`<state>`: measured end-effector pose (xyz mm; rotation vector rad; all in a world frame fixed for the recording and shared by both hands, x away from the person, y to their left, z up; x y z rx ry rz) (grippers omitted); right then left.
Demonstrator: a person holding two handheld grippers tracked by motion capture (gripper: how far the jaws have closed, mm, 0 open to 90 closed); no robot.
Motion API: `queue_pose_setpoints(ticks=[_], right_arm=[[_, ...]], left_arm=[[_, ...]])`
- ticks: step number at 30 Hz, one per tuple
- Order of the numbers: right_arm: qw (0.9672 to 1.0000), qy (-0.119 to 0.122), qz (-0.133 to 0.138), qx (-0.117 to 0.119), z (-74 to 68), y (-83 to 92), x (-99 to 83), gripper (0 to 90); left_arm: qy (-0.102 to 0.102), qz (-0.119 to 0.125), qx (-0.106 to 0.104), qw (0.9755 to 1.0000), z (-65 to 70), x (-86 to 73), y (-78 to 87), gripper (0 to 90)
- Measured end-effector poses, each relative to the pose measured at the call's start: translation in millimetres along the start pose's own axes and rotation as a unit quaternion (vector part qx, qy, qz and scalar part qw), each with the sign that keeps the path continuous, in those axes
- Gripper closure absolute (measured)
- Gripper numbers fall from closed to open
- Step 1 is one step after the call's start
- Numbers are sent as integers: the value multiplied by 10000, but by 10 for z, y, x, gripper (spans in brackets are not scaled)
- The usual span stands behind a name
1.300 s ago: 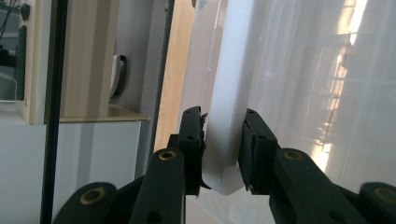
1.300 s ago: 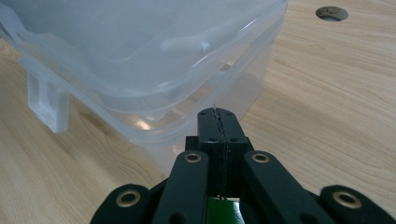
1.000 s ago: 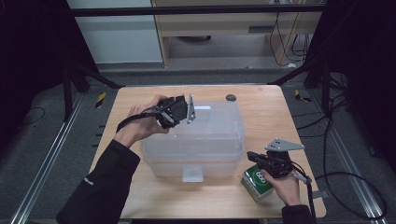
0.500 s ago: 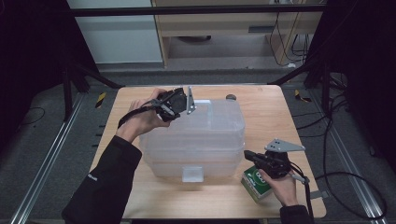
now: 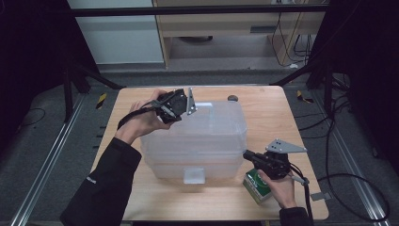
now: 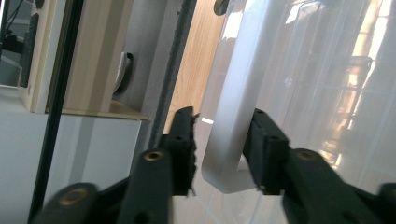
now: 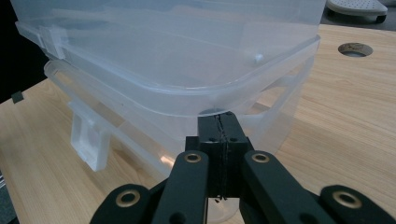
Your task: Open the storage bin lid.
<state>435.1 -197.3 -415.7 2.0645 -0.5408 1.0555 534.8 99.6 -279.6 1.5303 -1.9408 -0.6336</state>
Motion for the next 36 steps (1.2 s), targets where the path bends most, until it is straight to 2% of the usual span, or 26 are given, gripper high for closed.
queue_pose_setpoints(ticks=[6, 8, 13, 17, 19, 20, 23, 24, 25, 26, 27, 29, 31, 32, 33, 34, 35, 36], right_arm=[[10000, -8, -2, 11, 2, -3, -4, 900], [10000, 3, -26, -6, 1, -4, -7, 900], [10000, 17, -26, -23, 0, -5, -10, 900], [10000, 42, -23, -45, 0, -7, -13, 900], [10000, 33, -46, -42, -1, -8, -13, 900], [10000, 33, -46, -42, -1, -8, -13, 900], [10000, 27, -55, -42, 0, -8, -13, 900], [10000, 27, -55, -42, 0, -8, -13, 900], [10000, 32, -51, -48, -2, -10, -15, 900], [10000, 32, -51, -48, -2, -10, -15, 900], [10000, 31, -44, -65, -3, -11, -16, 900], [10000, 42, -49, -71, -2, -13, -17, 900], [9999, 37, -65, -67, -1, -14, -16, 900], [9999, 32, -70, -66, -1, -15, -16, 900], [9999, 33, -74, -68, 0, -15, -17, 900], [9999, 35, -70, -70, -1, -15, -17, 900], [9999, 35, -70, -70, -1, -15, -17, 900], [9999, 57, -51, -89, -2, -13, -18, 900]], left_arm=[[60, 128, 48, 9999, 34, -35, 108, 531], [201, 230, 60, 9995, 49, -74, 166, 526], [301, 390, 82, 9988, 71, -129, 280, 516], [541, 526, 116, 9971, 69, -195, 349, 518], [726, 653, 92, 9952, 73, -248, 384, 522], [726, 653, 92, 9952, 73, -248, 384, 528], [1142, 883, 212, 9893, 97, -372, 458, 548], [1142, 883, 212, 9893, 97, -372, 458, 556], [1377, 1002, 246, 9851, 101, -446, 490, 565], [1377, 1002, 246, 9851, 101, -446, 490, 571], [1604, 1078, 288, 9807, 108, -524, 520, 582], [1804, 1123, 333, 9766, 125, -601, 536, 600], [2025, 1169, 400, 9715, 152, -682, 551, 622], [2025, 1169, 400, 9715, 152, -682, 551, 636], [2268, 1286, 439, 9644, 189, -768, 567, 647], [2382, 1336, 436, 9610, 208, -813, 575, 656], [2382, 1336, 436, 9610, 208, -813, 575, 675], [2567, 1406, 526, 9548, 250, -901, 591, 693]])
Point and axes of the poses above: each handheld gripper's, and its own axes: y roughly backward along the jaws, x roughly out of its top, z roughly to its right, the point moved 1 cm from there along -y, roughly forward along the jaws, and after that the axes turned 14 degrees about -y, right-handed, at the moved point
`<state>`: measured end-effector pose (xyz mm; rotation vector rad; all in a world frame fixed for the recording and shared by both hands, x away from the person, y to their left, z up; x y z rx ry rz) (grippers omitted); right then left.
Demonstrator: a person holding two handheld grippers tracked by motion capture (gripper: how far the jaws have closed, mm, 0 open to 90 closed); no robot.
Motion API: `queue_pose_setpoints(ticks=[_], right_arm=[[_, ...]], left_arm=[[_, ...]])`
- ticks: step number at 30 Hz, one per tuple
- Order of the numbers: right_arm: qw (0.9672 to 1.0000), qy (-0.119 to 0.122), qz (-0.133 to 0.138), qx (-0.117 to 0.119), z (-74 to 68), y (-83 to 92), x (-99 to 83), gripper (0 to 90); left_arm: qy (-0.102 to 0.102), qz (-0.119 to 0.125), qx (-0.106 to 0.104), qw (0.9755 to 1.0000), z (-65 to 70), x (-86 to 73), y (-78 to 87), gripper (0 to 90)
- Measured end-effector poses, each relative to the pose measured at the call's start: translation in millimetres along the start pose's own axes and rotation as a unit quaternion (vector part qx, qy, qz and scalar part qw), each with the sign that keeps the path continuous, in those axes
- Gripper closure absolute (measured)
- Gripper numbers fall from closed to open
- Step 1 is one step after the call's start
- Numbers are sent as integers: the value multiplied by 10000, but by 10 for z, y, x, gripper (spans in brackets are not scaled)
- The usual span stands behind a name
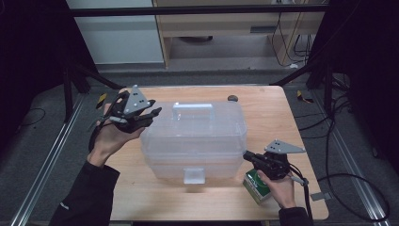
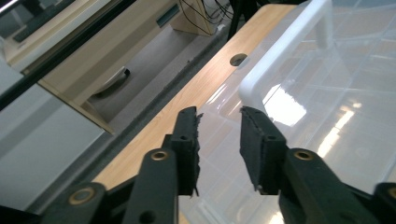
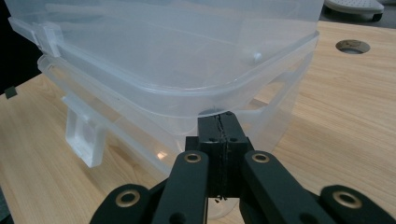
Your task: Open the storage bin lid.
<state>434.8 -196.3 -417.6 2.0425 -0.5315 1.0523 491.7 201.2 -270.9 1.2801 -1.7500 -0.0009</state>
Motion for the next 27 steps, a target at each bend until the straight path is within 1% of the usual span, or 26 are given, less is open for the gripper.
queue_pose_setpoints(ticks=[3, 4, 7, 8, 9, 10, 13, 14, 15, 16, 17, 18, 19, 20, 21, 23, 24, 25, 26, 27], right_arm=[[10000, -5, -26, -8, 0, -7, -1, 900], [10000, -2, -30, -13, 0, -7, -2, 900], [10000, -2, -24, -18, 0, -7, -2, 900], [10000, -9, -28, -14, -1, -8, -1, 900], [10000, -10, -34, -21, -2, -8, -2, 900], [10000, 0, -9, -31, -3, -6, -2, 900], [10000, 8, -10, -45, -6, -5, -1, 900], [10000, 7, -15, -46, -7, -5, 0, 900], [10000, 7, -15, -46, -7, -5, 0, 900], [10000, 6, -15, -51, -7, -4, 0, 900], [10000, 6, -15, -51, -7, -4, 0, 900], [10000, 6, -15, -47, -7, -5, 0, 900], [10000, 3, -17, -42, -7, -5, 1, 900], [10000, 3, -17, -42, -7, -5, 1, 900], [10000, -1, -19, -43, -6, -5, 1, 900], [10000, -8, -26, -31, -5, -7, 0, 900], [10000, -16, -28, -23, -3, -8, -1, 900], [10000, -16, -26, -20, -1, -7, -2, 900], [10000, -16, -26, -20, -1, -7, -2, 900], [10000, -34, -24, 2, 2, -10, -4, 900]], left_arm=[[254, 86, 180, 9995, -11, -132, 68, 729], [386, 144, 238, 9989, -9, -173, 86, 746], [623, 206, 441, 9969, -8, -292, 152, 797], [690, 220, 488, 9962, -3, -332, 175, 810], [690, 220, 488, 9962, -3, -332, 175, 825], [850, 282, 578, 9943, 17, -420, 221, 839], [1054, 341, 706, 9913, 58, -577, 280, 880], [1148, 352, 712, 9902, 77, -634, 294, 888], [1148, 352, 712, 9902, 77, -634, 294, 891], [1287, 348, 687, 9887, 116, -755, 317, 892], [1287, 348, 687, 9887, 116, -755, 317, 893], [1339, 398, 713, 9876, 137, -830, 326, 893], [1553, 397, 670, 9848, 181, -932, 348, 894], [1553, 397, 670, 9848, 181, -932, 348, 895], [1670, 420, 697, 9826, 230, -1036, 360, 895], [1798, 472, 692, 9801, 287, -1141, 361, 895], [1798, 472, 692, 9801, 287, -1141, 361, 895], [1910, 465, 653, 9783, 350, -1258, 335, 895], [1910, 465, 653, 9783, 350, -1258, 335, 895], [1922, 290, 557, 9793, 373, -1327, 296, 895]])
Point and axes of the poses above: each handheld gripper's, and its own axes: y roughly backward along the jaws, x roughly out of its top, z roughly to its right, the point moved 1 cm from there along -y, roughly forward along the jaws, and after that the axes turned 14 degrees about -y, right-handed, at the moved point
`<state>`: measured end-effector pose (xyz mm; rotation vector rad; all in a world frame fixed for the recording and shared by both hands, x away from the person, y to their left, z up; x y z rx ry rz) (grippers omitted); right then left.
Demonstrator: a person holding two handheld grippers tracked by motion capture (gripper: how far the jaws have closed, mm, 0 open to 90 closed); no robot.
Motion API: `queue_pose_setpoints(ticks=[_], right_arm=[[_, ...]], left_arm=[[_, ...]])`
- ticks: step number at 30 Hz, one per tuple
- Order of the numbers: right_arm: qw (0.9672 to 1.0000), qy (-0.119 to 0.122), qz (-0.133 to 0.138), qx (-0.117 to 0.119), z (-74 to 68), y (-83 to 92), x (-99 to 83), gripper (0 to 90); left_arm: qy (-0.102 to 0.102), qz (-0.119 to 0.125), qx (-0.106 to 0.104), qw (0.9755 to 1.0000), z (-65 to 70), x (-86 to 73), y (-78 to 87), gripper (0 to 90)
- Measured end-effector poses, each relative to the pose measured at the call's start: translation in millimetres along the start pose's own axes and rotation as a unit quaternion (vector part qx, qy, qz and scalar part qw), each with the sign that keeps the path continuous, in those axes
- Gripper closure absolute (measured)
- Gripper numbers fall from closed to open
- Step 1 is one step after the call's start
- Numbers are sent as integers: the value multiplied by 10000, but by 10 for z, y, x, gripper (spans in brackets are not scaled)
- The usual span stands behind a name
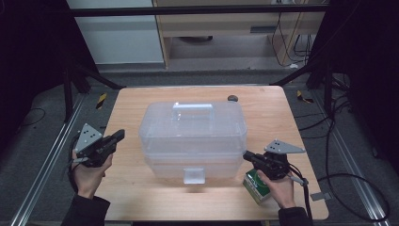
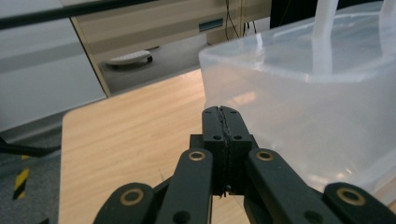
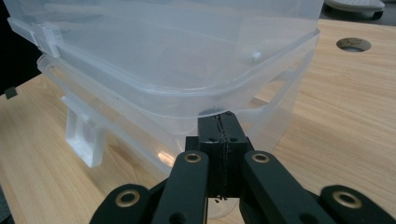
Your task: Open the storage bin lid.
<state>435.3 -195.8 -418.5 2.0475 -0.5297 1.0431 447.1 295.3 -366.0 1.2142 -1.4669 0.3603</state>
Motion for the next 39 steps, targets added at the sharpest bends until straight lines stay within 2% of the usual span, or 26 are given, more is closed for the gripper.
queue_pose_setpoints(ticks=[1, 3, 5, 10, 12, 15, 20, 22, 26, 28, 34, 39], right_arm=[[10000, 8, 7, -11, 0, -1, 0, 900], [10000, 15, 5, -15, -1, 0, -1, 900], [10000, 5, 4, -6, 0, -1, 0, 900], [10000, -1, -12, -3, -4, -1, -2, 900], [10000, -3, -13, 2, -1, -1, -1, 900], [10000, 13, -10, 0, 0, -1, 0, 900], [10000, -4, -18, 1, -1, -1, -1, 900], [10000, 1, -19, -1, 0, -2, -1, 900], [10000, -10, -15, 3, 0, -2, -1, 900], [10000, -12, -18, 4, 1, -2, 0, 900], [10000, -33, 23, 21, -2, 2, 9, 900], [9999, -34, 122, 29, -11, 12, 36, 900]], left_arm=[[-1, -45, 21, 10000, 4, -37, -7, 895], [73, -85, -81, 9999, 19, -103, -24, 896], [57, -185, -79, 9998, 46, -154, -38, 896], [64, -344, -227, 9991, 105, -258, -77, 896], [5, -396, -284, 9988, 139, -289, -114, 896], [-117, -524, -530, 9971, 216, -313, -194, 896], [-214, -553, -757, 9954, 307, -299, -237, 896], [-263, -525, -905, 9942, 346, -293, -253, 896], [-351, -507, -1016, 9929, 403, -275, -272, 896], [-360, -424, -1090, 9925, 429, -247, -261, 896], [-341, -309, -1137, 9925, 429, -217, -231, 896], [-207, -173, -1202, 9924, 413, -193, -221, 896]])
Point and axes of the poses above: each handheld gripper's, and its own axes: y roughly backward along the jaws, x roughly out of its top, z roughly to its right, the point moved 1 cm from there along -y, roughly forward along the jaws, and after that the axes turned 14 degrees about -y, right-handed, at the moved point
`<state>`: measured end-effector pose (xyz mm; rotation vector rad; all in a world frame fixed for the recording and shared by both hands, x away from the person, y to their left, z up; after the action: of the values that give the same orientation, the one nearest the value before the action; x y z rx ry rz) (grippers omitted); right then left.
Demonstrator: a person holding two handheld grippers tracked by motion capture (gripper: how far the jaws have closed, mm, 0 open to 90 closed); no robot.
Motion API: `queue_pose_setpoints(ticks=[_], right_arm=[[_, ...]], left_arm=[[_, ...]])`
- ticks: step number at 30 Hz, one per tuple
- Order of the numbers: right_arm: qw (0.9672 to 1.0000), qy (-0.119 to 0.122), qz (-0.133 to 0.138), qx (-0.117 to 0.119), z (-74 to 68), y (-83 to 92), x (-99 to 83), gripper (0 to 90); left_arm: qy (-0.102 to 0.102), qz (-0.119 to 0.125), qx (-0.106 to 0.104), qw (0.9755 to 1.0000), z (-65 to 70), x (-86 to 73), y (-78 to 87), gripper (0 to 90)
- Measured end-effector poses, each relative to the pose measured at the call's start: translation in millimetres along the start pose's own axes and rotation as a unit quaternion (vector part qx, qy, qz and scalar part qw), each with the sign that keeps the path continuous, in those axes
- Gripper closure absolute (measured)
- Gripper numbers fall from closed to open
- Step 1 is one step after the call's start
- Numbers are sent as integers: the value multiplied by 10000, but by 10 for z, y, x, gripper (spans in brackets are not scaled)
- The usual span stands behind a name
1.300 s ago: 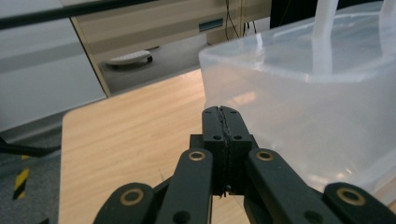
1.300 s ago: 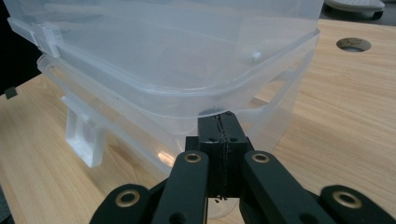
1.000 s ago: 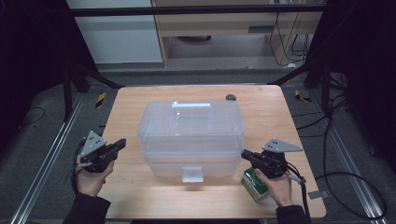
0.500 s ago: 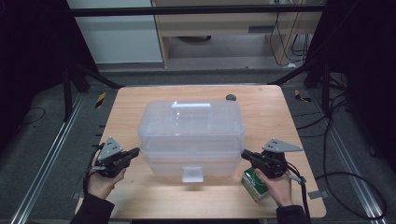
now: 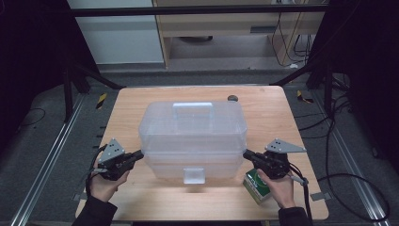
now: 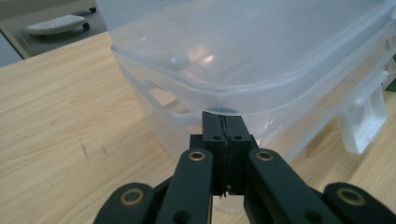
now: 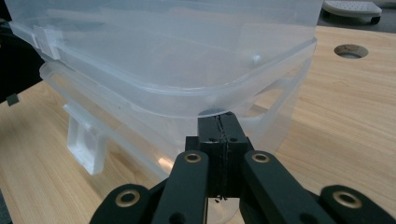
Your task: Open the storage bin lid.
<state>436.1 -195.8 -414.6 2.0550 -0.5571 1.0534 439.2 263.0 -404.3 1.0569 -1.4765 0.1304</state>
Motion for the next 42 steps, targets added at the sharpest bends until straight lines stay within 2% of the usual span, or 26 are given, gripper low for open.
queue_pose_setpoints(ticks=[9, 18, 30, 42], right_arm=[[9999, -42, 127, 91, 1, 14, 95, 900], [9995, -97, 270, 152, -9, 12, 226, 900], [9991, -104, 366, 183, -13, 10, 355, 900], [9991, -81, 374, 173, -8, 17, 330, 900]], left_arm=[[81, 144, 49, 9999, -28, 82, 26, 896], [75, 295, 115, 9995, -80, 189, 38, 896], [75, 382, 228, 9990, -133, 309, 24, 896], [52, 399, 247, 9989, -116, 263, 12, 896]])
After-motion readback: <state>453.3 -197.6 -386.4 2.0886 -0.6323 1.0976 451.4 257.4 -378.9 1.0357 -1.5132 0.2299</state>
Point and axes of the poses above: each handheld gripper's, and its own axes: y roughly backward along the jaws, x roughly out of its top, z roughly to its right, the point moved 1 cm from there along -y, roughly forward along the jaws, and after that the axes turned 14 degrees about -y, right-handed, at the moved point
